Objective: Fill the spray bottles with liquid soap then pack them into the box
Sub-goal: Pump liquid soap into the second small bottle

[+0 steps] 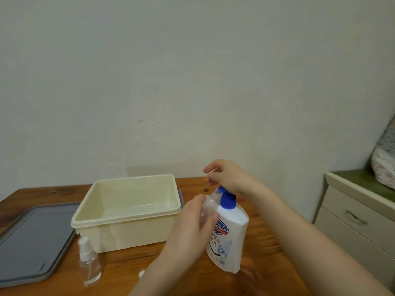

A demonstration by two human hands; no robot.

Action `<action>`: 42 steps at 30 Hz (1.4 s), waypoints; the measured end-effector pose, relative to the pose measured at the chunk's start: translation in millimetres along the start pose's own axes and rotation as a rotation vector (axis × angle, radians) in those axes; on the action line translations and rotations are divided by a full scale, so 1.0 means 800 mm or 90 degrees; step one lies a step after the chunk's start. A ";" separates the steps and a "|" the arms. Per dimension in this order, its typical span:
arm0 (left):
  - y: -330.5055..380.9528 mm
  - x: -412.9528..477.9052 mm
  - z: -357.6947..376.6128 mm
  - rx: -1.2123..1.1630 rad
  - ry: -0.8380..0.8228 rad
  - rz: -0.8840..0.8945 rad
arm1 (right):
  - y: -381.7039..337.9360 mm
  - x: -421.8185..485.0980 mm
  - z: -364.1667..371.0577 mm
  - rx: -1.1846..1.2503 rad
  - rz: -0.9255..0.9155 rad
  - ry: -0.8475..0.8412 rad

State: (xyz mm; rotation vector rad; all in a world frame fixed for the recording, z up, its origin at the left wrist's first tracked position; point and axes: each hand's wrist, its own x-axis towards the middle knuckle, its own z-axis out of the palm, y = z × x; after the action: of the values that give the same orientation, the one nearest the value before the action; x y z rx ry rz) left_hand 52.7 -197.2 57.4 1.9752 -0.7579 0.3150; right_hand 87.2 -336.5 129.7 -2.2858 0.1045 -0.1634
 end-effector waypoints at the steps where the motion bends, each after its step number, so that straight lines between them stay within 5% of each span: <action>1: -0.001 -0.001 0.000 -0.005 -0.001 -0.004 | 0.002 0.001 0.002 0.005 -0.001 0.003; 14: 0.012 0.003 -0.005 0.004 0.019 -0.017 | -0.017 -0.004 -0.013 -0.137 -0.138 0.064; 20: 0.016 0.006 -0.008 0.016 0.022 -0.021 | -0.038 0.001 -0.018 0.267 -0.076 0.023; 24: 0.017 0.005 -0.010 0.014 0.021 -0.015 | -0.035 0.001 -0.008 0.384 -0.051 0.034; 36: 0.005 -0.005 0.000 0.034 0.032 0.007 | -0.030 -0.016 0.019 0.150 -0.128 0.019; 42: 0.013 0.000 -0.004 0.021 0.026 0.013 | -0.037 -0.010 0.007 0.150 -0.130 0.000</action>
State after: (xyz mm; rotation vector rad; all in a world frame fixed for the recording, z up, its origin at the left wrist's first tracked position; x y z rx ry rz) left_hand 46.3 -198.3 66.6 1.9867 -0.7514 0.3813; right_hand 81.1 -312.3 147.7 -2.0580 -0.1421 -0.2666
